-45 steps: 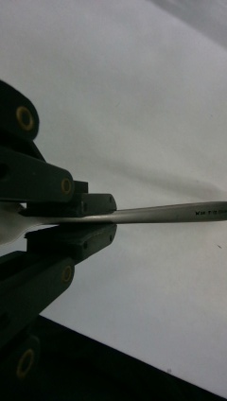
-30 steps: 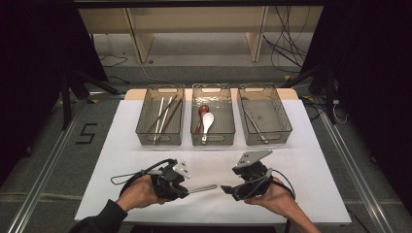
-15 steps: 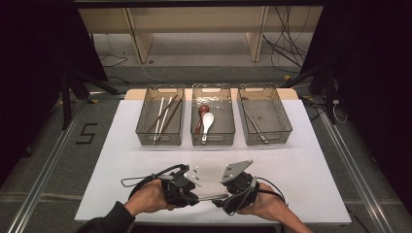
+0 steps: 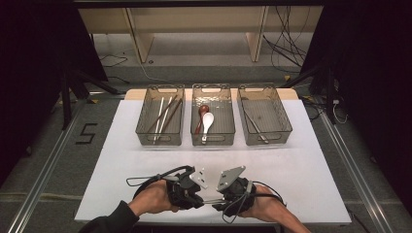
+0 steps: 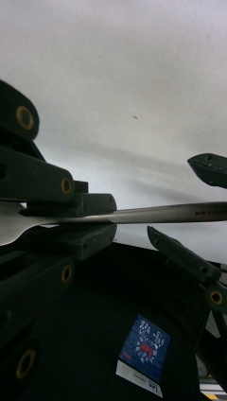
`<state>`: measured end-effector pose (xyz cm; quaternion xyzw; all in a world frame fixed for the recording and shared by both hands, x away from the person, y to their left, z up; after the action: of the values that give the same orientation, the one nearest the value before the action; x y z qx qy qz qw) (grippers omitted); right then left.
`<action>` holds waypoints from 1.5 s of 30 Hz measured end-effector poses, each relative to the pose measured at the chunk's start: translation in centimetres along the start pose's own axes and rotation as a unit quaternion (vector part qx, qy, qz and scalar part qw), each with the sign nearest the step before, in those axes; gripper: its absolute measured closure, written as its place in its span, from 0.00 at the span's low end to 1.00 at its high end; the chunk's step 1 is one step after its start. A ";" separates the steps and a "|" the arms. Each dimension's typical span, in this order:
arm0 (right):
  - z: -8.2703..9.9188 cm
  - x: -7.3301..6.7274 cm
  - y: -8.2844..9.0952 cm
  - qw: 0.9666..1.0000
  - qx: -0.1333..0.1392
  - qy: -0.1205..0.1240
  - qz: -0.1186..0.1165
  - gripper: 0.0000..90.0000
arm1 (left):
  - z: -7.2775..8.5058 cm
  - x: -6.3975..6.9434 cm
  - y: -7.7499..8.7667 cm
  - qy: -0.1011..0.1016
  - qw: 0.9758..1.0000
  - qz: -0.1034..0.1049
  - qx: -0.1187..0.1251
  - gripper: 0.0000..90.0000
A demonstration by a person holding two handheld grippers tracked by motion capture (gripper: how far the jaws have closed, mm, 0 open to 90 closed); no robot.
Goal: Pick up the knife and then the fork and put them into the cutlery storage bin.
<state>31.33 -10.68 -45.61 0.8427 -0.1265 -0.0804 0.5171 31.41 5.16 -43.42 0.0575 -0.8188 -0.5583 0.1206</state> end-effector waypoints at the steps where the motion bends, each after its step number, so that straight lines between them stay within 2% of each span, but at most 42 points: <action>1: 0.1 0.0 0.0 1.000 -0.003 0.001 0.000 0.57 | 0.0 0.0 0.0 -0.002 1.000 0.001 0.000 0.93; 9: 0.2 -0.2 -0.2 1.000 -0.006 0.025 0.006 0.70 | -0.2 0.0 0.0 -0.008 1.000 0.008 0.001 0.93; 14: 0.3 -0.5 -0.2 0.999 -0.012 0.036 -0.001 0.78 | -0.2 0.0 0.0 -0.003 1.000 0.016 0.005 0.93; 18: 0.3 -1.0 -0.2 0.998 -0.014 0.061 0.002 0.83 | 0.0 -0.1 -0.2 -0.007 1.000 0.028 0.008 0.93; 19: 0.4 -1.0 -0.2 0.997 -0.015 0.074 0.001 0.85 | 0.0 -0.2 -0.2 -0.008 0.999 0.032 0.010 0.93; 21: 0.5 -1.2 -0.1 0.996 -0.014 0.090 -0.005 0.89 | 0.1 -0.3 -0.3 -0.018 0.999 0.040 0.010 0.93; 22: 0.5 -1.3 0.0 0.995 -0.012 0.097 -0.013 0.95 | 0.2 -0.3 -0.4 -0.019 0.999 0.035 0.012 0.94; 23: 0.4 -1.4 0.1 0.995 -0.010 0.093 -0.025 0.97 | 0.2 -0.4 -0.5 -0.017 0.999 0.041 0.014 0.92; 24: 0.4 -1.5 0.1 0.995 -0.014 0.098 -0.025 0.97 | 0.3 -0.5 -0.6 -0.014 0.998 0.053 0.014 0.92; 26: 0.4 -1.6 0.1 0.994 -0.021 0.100 -0.030 0.98 | 0.3 -0.6 -0.7 -0.007 0.998 0.060 0.016 0.92; 28: 0.4 -1.5 0.1 0.994 -0.022 0.100 -0.029 0.98 | 0.2 -0.6 -0.6 -0.001 0.999 0.046 0.021 0.90; 30: 0.5 -1.3 0.1 0.995 -0.024 0.093 -0.027 0.98 | 0.0 -0.6 -0.1 0.007 0.998 0.049 0.034 0.82; 34: 0.6 -1.3 0.0 0.995 -0.032 0.095 -0.018 0.98 | 0.0 -1.2 0.7 0.026 0.998 0.028 0.047 0.66; 35: 0.5 -1.3 0.1 0.995 -0.031 0.093 -0.014 0.98 | 0.0 -1.3 0.8 0.036 0.998 0.021 0.052 0.61; 37: 0.6 -1.2 0.1 0.996 -0.033 0.088 -0.010 0.98 | 0.1 -1.6 1.0 0.044 0.997 0.012 0.054 0.55; 40: 0.7 -0.9 0.1 0.996 -0.034 0.081 -0.002 0.98 | 0.2 -2.0 1.5 0.051 0.996 0.001 0.075 0.47; 45: 0.8 -0.6 0.2 0.997 -0.037 0.068 0.008 0.98 | 0.4 -2.6 2.2 0.067 0.993 -0.013 0.097 0.40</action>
<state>30.56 -11.26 -45.77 0.8256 -0.0942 -0.0235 0.5558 33.95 6.89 -41.86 0.1172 -0.8585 -0.4723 0.1616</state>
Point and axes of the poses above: each handheld gripper's, and its own axes: y roughly backward along the jaws, z roughly out of its underside, x roughly to its right, the point moved 3 cm from there along -y, roughly forward along the jaws, and after that the axes turned 7 degrees about -x, right-handed, at the moved point
